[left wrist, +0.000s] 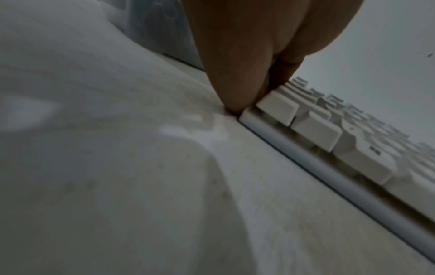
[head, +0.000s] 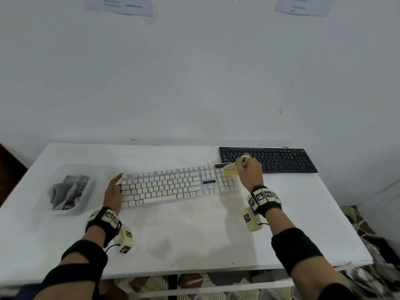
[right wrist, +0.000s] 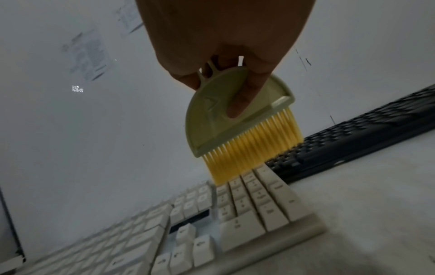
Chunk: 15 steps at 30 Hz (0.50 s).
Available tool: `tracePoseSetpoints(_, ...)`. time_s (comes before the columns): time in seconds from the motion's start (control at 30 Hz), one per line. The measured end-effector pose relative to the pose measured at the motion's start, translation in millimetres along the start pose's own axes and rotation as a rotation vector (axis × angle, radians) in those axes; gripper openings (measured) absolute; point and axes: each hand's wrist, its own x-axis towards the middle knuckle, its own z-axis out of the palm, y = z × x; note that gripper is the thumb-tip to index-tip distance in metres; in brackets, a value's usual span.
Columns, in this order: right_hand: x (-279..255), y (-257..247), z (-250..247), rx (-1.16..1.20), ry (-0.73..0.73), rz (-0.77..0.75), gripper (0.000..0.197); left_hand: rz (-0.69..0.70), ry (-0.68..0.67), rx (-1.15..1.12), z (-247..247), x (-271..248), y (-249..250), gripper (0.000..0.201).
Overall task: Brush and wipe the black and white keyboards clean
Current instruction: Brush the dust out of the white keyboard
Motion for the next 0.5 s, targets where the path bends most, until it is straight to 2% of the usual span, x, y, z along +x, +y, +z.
tracePoseSetpoints(0.1,-4.8,-10.2,1.9,0.058,-0.036,-0.045,0.027,0.005,0.001,0.030,-4.3,3.6,-4.8,0.050)
tracePoseSetpoints(0.2,-8.1,-3.3,2.1,-0.028,-0.081,-0.058,0.016,0.001,-0.005,0.002,-3.2,-0.5,-1.9,0.051)
tracePoseSetpoints(0.27,-7.7,0.6,-2.2,-0.092,-0.061,-0.053,0.012,-0.012,-0.011,-0.047,-1.9,-3.4,0.7,0.051)
tracePoseSetpoints(0.37,-7.9,-3.2,-6.0,-0.088,-0.012,-0.017,0.015,-0.036,-0.014,-0.107,0.1,-6.7,4.6,0.050)
tracePoseSetpoints(0.5,-18.0,-31.5,20.6,0.043,-0.012,-0.081,0.027,-0.049,-0.009,-0.116,1.6,-6.3,4.3,0.048)
